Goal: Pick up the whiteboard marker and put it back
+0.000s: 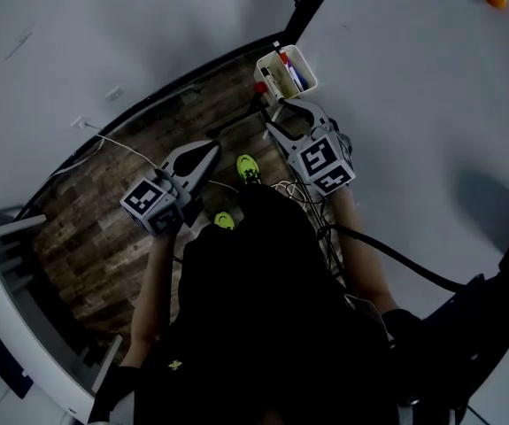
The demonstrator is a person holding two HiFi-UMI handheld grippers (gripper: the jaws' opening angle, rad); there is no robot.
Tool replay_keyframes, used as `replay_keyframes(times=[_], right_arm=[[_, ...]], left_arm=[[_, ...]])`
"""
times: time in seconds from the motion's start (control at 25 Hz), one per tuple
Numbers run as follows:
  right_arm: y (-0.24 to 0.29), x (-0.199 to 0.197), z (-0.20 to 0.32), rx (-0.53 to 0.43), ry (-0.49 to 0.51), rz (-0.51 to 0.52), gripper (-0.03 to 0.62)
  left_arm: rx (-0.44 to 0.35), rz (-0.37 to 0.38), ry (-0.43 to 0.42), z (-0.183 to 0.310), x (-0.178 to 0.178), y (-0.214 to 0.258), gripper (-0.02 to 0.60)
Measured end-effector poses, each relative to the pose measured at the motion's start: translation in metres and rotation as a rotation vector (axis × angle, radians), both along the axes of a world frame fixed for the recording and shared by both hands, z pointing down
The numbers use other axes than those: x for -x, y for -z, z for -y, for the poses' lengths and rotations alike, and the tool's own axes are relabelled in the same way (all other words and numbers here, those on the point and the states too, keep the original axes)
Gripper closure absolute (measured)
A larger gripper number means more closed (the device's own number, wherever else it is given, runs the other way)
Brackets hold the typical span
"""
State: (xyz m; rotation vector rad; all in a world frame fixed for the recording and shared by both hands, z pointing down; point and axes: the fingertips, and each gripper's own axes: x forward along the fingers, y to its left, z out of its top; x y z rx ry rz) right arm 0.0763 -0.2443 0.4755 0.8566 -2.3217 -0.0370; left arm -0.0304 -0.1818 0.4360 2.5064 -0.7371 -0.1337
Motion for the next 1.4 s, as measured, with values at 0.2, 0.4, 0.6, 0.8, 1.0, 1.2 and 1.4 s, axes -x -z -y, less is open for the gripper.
replay_keyframes(times=[0.2, 0.4, 0.6, 0.8, 1.0, 1.2, 1.4], right_arm=[[-0.019, -0.005, 0.011, -0.018, 0.058, -0.143, 0.368], [-0.028, -0.006, 0.018, -0.034, 0.096, -0.218, 0.362], [-0.033, -0.005, 0.026, -0.039, 0.124, -0.261, 0.361], [-0.04, -0.008, 0.033, -0.053, 0.154, -0.329, 0.361], [-0.05, -0.01, 0.034, -0.042, 0.182, -0.367, 0.362], [-0.06, -0.011, 0.034, -0.019, 0.199, -0.39, 0.362], [-0.06, -0.011, 0.038, -0.03, 0.189, -0.398, 0.39]], left_arm=[[0.044, -0.001, 0.015, -0.001, 0.0, -0.014, 0.563], [0.066, 0.001, 0.034, -0.004, 0.004, -0.025, 0.563], [0.086, -0.002, 0.047, -0.003, 0.005, -0.025, 0.563], [0.083, 0.003, 0.064, 0.001, 0.01, -0.029, 0.563], [0.101, 0.003, 0.071, 0.004, 0.012, -0.03, 0.563], [0.11, 0.001, 0.077, 0.006, 0.012, -0.031, 0.563], [0.118, 0.0, 0.084, 0.007, 0.015, -0.036, 0.563]])
